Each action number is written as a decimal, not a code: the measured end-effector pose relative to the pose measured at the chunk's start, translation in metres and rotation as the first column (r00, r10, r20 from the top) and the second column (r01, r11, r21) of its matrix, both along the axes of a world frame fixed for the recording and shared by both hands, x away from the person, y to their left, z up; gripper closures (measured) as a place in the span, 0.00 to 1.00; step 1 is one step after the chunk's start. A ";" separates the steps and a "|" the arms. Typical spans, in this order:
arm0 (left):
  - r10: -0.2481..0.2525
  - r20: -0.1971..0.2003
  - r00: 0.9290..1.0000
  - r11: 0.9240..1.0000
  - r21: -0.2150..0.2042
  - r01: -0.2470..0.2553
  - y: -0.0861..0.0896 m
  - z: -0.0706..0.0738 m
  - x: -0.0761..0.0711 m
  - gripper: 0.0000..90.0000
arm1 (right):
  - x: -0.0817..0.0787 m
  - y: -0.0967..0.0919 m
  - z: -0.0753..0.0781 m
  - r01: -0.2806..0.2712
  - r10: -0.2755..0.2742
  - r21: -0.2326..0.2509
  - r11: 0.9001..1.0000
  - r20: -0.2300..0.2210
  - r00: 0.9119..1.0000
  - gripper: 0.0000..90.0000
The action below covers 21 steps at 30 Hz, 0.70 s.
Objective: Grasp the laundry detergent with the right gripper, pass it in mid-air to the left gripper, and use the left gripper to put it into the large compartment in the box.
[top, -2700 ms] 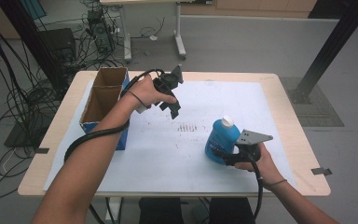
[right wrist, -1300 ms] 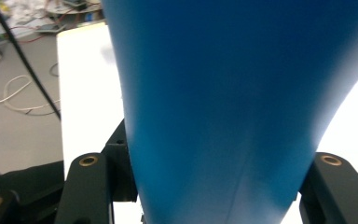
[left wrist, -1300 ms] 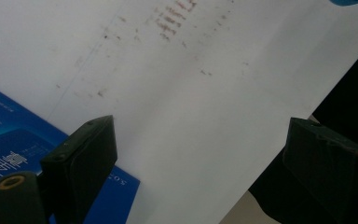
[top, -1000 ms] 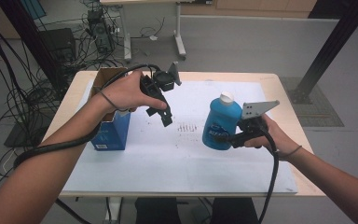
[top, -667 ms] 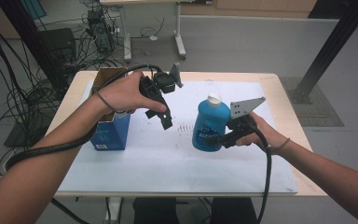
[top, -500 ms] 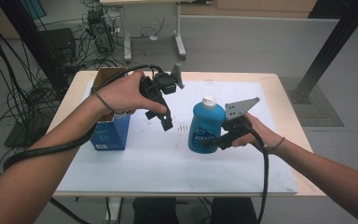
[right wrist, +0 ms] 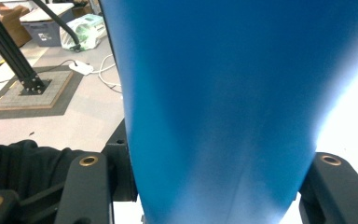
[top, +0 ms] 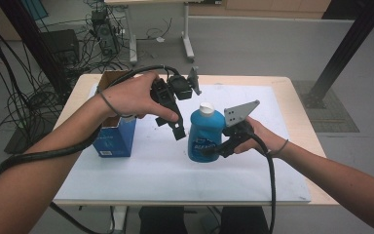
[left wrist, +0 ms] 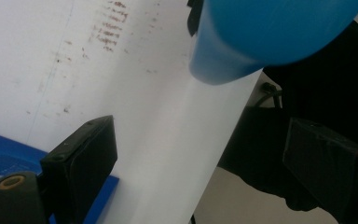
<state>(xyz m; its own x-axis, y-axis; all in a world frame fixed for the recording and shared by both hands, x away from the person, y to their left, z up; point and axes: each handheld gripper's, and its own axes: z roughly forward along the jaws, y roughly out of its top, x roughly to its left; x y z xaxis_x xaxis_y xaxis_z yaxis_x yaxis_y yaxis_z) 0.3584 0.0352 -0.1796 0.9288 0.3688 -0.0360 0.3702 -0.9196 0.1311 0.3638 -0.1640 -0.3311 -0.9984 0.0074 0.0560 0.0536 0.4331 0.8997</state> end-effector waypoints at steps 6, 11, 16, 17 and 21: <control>-0.041 0.008 0.999 0.999 0.001 0.041 -0.010 0.005 -0.009 0.11 | -0.002 0.010 0.001 -0.027 0.027 0.003 1.000 0.002 1.000 0.47; -0.065 0.017 0.998 0.998 0.012 0.065 -0.017 0.009 -0.014 0.11 | -0.005 0.019 0.001 -0.059 0.059 -0.006 0.998 0.003 0.998 0.47; -0.078 0.022 0.997 0.997 0.014 0.078 -0.020 0.012 -0.015 0.11 | -0.006 0.024 0.002 -0.076 0.076 -0.008 0.997 0.004 0.997 0.47; -0.082 0.025 0.996 0.997 0.014 0.082 -0.021 0.012 -0.015 0.11 | -0.007 0.026 0.002 -0.078 0.078 -0.011 0.997 0.008 0.997 0.47; -0.098 0.027 0.995 0.995 0.025 0.097 -0.026 0.013 -0.018 0.11 | -0.010 0.031 0.003 -0.102 0.102 -0.014 0.995 0.010 0.995 0.47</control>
